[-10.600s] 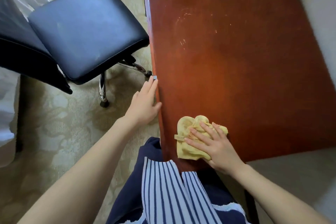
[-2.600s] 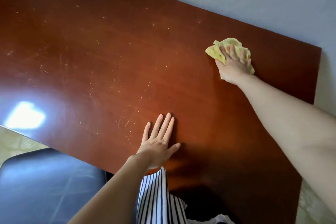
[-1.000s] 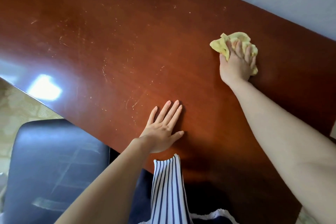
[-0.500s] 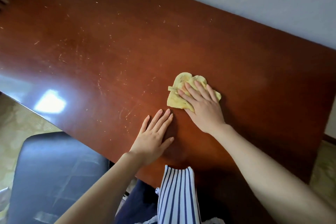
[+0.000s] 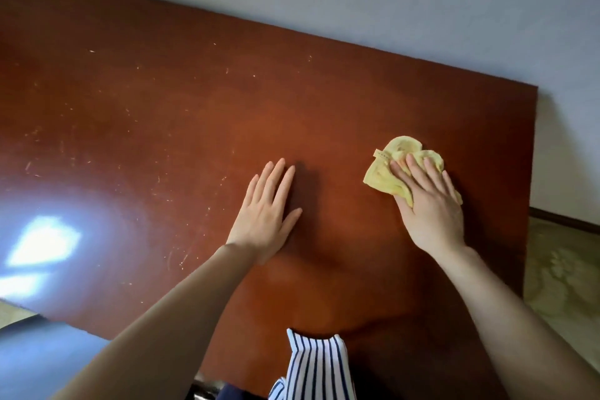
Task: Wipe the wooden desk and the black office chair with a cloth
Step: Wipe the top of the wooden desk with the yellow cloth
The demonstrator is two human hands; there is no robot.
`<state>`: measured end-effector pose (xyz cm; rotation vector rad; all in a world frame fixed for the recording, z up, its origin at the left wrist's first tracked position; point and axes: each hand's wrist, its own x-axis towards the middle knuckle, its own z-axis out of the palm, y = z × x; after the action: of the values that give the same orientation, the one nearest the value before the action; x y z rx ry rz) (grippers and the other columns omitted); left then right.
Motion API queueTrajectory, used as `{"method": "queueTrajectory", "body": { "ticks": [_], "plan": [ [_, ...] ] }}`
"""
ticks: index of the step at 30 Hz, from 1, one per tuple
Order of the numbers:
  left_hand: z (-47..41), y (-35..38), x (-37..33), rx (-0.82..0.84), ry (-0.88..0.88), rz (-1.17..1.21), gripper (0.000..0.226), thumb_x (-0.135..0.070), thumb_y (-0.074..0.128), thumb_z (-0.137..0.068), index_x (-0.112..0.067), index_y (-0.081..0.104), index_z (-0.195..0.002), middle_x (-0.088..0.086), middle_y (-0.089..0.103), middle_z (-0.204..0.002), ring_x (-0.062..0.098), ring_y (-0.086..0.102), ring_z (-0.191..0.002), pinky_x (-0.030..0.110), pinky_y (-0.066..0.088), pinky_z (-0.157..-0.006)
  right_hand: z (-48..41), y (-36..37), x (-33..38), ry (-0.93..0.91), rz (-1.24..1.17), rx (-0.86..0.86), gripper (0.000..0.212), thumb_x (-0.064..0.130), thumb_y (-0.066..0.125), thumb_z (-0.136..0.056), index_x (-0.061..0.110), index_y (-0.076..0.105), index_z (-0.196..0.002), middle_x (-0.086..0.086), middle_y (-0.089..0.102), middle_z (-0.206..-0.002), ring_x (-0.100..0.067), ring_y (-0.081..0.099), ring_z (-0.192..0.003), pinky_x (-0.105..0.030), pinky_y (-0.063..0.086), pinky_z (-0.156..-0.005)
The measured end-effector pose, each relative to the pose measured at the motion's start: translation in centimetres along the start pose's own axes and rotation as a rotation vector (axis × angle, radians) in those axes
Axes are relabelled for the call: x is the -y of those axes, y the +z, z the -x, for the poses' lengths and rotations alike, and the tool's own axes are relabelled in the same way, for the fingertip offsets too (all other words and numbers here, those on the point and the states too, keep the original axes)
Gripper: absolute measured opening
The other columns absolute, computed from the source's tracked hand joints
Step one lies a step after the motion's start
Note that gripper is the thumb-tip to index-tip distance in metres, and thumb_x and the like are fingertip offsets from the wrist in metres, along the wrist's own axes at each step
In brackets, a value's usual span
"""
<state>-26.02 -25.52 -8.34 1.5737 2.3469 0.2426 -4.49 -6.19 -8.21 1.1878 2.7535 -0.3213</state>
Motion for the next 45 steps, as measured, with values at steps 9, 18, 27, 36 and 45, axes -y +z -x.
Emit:
{"method": "queueTrajectory", "body": {
  "ticks": [9,18,27,36,45],
  "plan": [
    [-2.6,0.2,1.6,-0.039,0.025,0.06,0.059,-0.041,0.025,-0.099,-0.016,0.011,-0.151,0.0,0.009,-0.159,0.013,0.001,-0.147,0.031,0.001,-0.118,-12.2,-1.9,0.6,0.158,0.011,-0.063,0.052,0.042,0.03,-0.1,0.032,0.022,-0.15,0.002,0.018,-0.158,-0.025,0.005,-0.146,-0.044,0.004,-0.118],
    [-3.1,0.1,2.4,-0.085,0.024,0.123,0.057,-0.034,0.033,-0.096,-0.011,0.027,-0.148,0.0,0.019,-0.156,0.01,0.007,-0.145,0.03,0.004,-0.118,-22.4,-2.7,7.7,0.08,0.017,-0.036,0.054,0.049,0.026,-0.099,0.036,0.014,-0.15,0.005,0.006,-0.16,-0.024,-0.004,-0.146,-0.044,-0.005,-0.117],
    [-3.2,0.5,2.3,-0.053,0.025,0.104,0.061,-0.036,0.035,-0.094,-0.017,0.021,-0.15,0.001,0.018,-0.157,0.013,0.006,-0.146,0.032,0.004,-0.118,-22.6,-1.1,14.2,-0.295,0.07,-0.019,0.054,0.056,0.027,-0.097,0.042,0.017,-0.148,0.008,0.011,-0.159,-0.021,-0.001,-0.147,-0.043,-0.008,-0.116],
    [-3.2,0.2,2.1,-0.028,0.001,0.081,0.062,-0.038,0.035,-0.093,-0.019,0.019,-0.151,-0.001,0.017,-0.157,0.012,0.004,-0.146,0.03,-0.001,-0.118,-14.5,0.2,12.2,-0.394,-0.062,-0.112,0.044,0.046,0.043,-0.096,0.034,0.046,-0.138,0.007,0.039,-0.149,-0.018,0.022,-0.143,-0.044,0.01,-0.118],
    [-3.2,0.0,2.2,-0.028,0.007,0.063,0.062,-0.038,0.034,-0.093,-0.018,0.019,-0.15,-0.001,0.017,-0.157,0.014,0.006,-0.146,0.031,0.001,-0.118,-8.2,-0.2,2.7,-0.164,0.022,-0.085,0.055,0.049,0.032,-0.09,0.033,0.036,-0.143,0.007,0.034,-0.151,-0.02,0.023,-0.143,-0.043,0.013,-0.116]
  ]
}}
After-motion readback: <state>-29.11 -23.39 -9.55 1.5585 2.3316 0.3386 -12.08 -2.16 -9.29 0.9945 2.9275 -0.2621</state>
